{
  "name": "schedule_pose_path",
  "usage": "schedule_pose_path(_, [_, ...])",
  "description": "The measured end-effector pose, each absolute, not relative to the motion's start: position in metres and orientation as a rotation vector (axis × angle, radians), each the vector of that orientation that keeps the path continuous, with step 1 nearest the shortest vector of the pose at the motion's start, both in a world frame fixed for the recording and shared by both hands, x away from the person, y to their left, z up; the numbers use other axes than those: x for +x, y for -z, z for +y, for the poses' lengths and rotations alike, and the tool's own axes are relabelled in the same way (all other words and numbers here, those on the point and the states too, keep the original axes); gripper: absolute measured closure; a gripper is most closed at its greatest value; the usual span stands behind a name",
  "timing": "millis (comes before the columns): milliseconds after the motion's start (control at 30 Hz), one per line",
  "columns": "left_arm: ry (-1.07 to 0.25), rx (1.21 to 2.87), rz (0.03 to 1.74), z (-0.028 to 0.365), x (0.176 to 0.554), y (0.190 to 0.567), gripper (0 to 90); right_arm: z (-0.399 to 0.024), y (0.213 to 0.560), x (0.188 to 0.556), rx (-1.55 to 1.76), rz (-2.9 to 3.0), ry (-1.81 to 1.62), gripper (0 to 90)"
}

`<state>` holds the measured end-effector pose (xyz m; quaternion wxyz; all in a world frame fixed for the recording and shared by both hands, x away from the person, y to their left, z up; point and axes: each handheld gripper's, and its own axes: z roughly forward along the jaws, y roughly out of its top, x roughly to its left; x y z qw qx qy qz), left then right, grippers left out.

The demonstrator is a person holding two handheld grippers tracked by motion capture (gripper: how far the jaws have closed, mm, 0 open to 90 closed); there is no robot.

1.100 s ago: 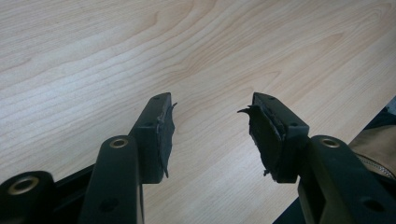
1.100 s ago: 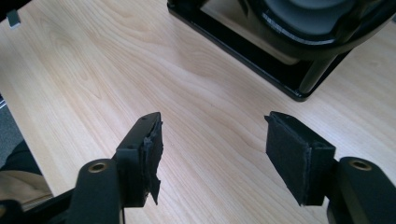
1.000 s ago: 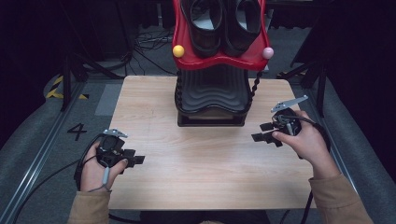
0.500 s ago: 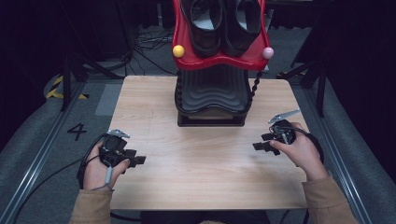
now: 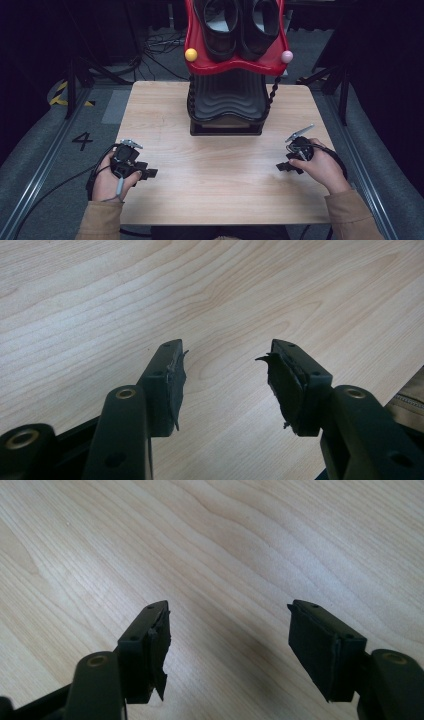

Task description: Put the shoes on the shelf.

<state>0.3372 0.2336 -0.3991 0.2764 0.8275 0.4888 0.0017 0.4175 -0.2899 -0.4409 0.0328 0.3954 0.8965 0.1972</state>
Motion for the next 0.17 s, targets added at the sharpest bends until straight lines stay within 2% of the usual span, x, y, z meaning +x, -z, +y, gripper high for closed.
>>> schedule_pose_path(167, [-0.024,2.245,1.337,0.2350,0.3414,0.4042,46.9,-0.2919,0.4416,0.4159,1.214,2.761,-0.612,33.0])
